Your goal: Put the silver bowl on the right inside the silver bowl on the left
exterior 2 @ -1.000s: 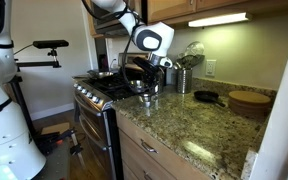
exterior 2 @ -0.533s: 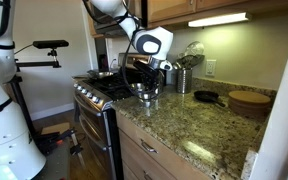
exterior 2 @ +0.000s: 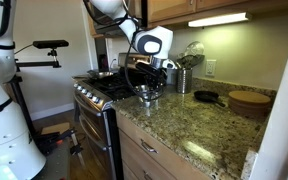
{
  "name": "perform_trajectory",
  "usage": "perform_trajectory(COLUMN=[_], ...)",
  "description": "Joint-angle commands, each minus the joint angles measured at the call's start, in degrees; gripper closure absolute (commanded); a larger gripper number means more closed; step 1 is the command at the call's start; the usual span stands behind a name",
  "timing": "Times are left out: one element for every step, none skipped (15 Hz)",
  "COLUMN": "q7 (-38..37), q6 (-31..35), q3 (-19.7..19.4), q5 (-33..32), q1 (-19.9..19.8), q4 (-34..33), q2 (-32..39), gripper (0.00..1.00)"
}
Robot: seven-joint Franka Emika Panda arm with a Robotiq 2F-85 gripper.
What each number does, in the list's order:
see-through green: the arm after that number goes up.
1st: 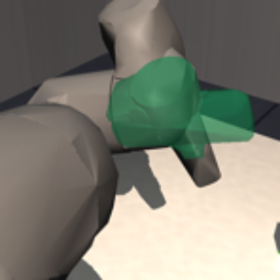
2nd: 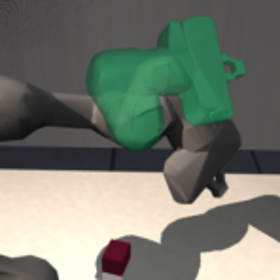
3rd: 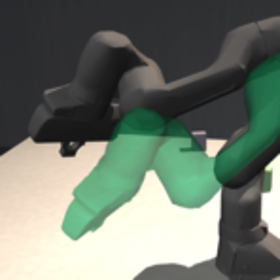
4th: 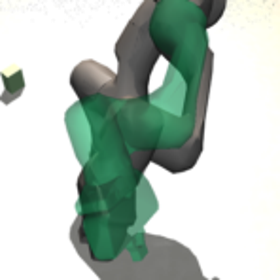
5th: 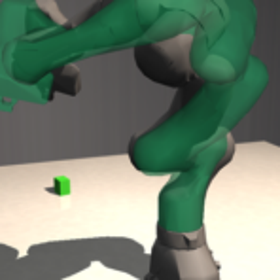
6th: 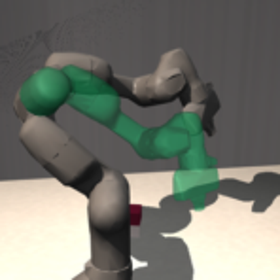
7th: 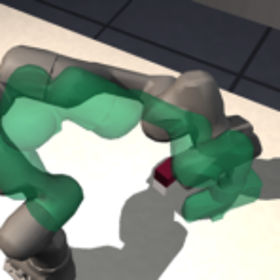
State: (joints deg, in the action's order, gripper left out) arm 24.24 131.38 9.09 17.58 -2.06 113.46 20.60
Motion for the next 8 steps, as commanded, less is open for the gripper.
perform_trajectory(q7=[-2.4, -2.7, -3.0, -3.2, -3.6, -4.0, -4.3, -4.7], q6=[1.6, 1.8, 2.1, 2.5, 2.9, 3.0, 3.4, 3.5], q3=[-0.5, -0.5, -0.5, -0.5, -0.6, -0.7, -0.7, -0.7], q5=[-1.9, -2.1, -2.4, -2.7, -3.2, -3.4, -3.7, -4.1], q1=[1.3, 1.5, 1.7, 1.8, 1.9, 2.0, 2.0, 2.0], q4=[-0.2, -0.2, -0.3, -0.3, -0.3, -0.4, -0.4, -0.4], q2=[0.4, 0.6, 0.8, 1.1, 1.3, 1.5, 1.6, 1.7], gripper=[0.98, 0.98, 0.98, 0.98, 0.98, 0.98, 0.98, 0.98])
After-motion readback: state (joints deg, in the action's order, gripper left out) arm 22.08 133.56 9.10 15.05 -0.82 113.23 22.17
